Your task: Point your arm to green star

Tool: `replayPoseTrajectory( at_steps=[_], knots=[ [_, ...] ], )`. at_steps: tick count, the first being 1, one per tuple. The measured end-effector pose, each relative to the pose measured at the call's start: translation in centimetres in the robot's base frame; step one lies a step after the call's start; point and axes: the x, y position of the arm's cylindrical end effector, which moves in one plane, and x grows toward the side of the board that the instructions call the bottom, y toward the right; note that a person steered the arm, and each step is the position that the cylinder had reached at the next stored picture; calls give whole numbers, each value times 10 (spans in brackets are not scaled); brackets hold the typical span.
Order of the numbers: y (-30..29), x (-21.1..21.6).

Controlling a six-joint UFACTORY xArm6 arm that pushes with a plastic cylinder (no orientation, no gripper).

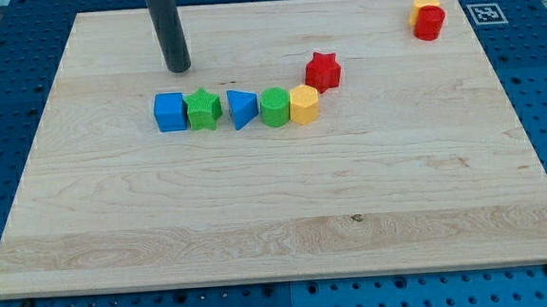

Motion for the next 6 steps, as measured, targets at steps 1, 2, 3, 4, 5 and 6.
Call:
replayPoseTrajectory(
  at_steps=[1,2,3,4,5,6],
  knots=[
    [0,0],
    [0,2],
    [10,13],
    [22,24],
    [27,28],
    [37,27]
  ],
)
